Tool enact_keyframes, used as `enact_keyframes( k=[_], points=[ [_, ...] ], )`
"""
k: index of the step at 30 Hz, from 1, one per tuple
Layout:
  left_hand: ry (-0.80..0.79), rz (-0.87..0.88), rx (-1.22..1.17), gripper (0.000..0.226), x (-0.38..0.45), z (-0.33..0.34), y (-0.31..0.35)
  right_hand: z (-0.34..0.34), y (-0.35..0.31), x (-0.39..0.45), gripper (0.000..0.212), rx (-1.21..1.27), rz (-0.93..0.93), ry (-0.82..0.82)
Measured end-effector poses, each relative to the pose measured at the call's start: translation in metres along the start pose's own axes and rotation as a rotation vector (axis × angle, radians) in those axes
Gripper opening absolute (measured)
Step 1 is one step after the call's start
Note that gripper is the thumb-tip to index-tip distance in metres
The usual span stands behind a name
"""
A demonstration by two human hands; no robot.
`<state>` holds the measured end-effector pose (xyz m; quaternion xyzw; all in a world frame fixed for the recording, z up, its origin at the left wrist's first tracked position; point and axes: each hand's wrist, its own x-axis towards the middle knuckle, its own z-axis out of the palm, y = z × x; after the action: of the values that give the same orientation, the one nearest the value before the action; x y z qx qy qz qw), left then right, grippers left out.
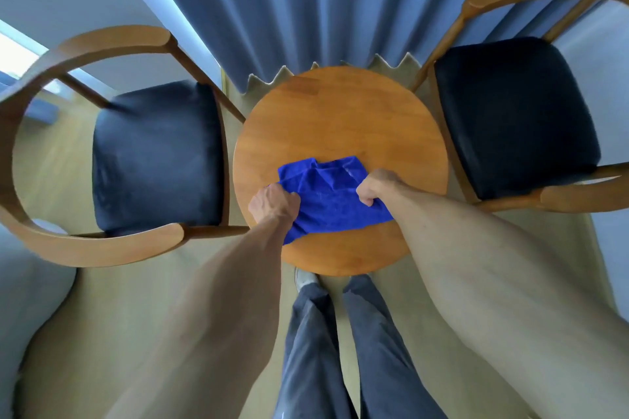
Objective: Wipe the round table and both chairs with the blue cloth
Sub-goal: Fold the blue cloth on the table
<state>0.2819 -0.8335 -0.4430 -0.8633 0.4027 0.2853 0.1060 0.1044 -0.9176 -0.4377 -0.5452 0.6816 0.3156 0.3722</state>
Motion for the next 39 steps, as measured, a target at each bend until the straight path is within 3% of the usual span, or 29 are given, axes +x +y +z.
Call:
enact_keyframes(
  k=[3,8,10,13,16,21,25,29,31,36,39],
  points=[
    [0.036,-0.032,-0.043,0.013,0.013,0.004,0.008,-0.001,-0.001,0.012,0.004,0.168,-0.024,0.165],
    [0.090,-0.162,-0.231,0.009,0.057,0.019,0.015,0.000,-0.025,0.054,0.020,0.193,-0.094,0.345],
    [0.107,-0.259,-0.344,0.025,0.072,0.039,0.013,0.015,-0.032,0.072,0.037,0.190,-0.130,0.427],
    [-0.042,-0.441,-0.433,0.065,0.079,0.079,-0.001,0.052,-0.032,0.091,0.034,0.180,-0.229,0.523],
    [-0.152,-0.539,-0.532,0.066,0.076,0.109,-0.018,0.085,-0.021,0.101,0.028,0.227,-0.302,0.467],
    [-0.116,-0.288,-0.688,0.017,0.080,0.106,-0.013,0.094,-0.017,0.108,0.019,0.331,-0.251,0.515],
    [0.030,0.095,-0.643,0.025,0.067,0.082,0.035,0.068,-0.016,0.107,0.030,0.594,-0.011,0.502],
    [-0.187,0.383,-0.597,0.035,0.043,0.087,0.084,0.051,-0.001,0.105,0.033,0.700,0.135,0.521],
    [-0.253,0.310,-0.527,0.056,0.038,0.095,0.088,0.045,0.007,0.105,0.033,0.720,0.184,0.543],
    [-0.227,0.004,-0.332,0.034,0.044,0.108,0.063,0.050,0.016,0.112,0.053,0.662,0.107,0.390],
    [-0.313,-0.084,-0.429,0.037,0.052,0.114,0.046,0.061,0.013,0.111,0.054,0.475,0.021,0.344]
  ],
)
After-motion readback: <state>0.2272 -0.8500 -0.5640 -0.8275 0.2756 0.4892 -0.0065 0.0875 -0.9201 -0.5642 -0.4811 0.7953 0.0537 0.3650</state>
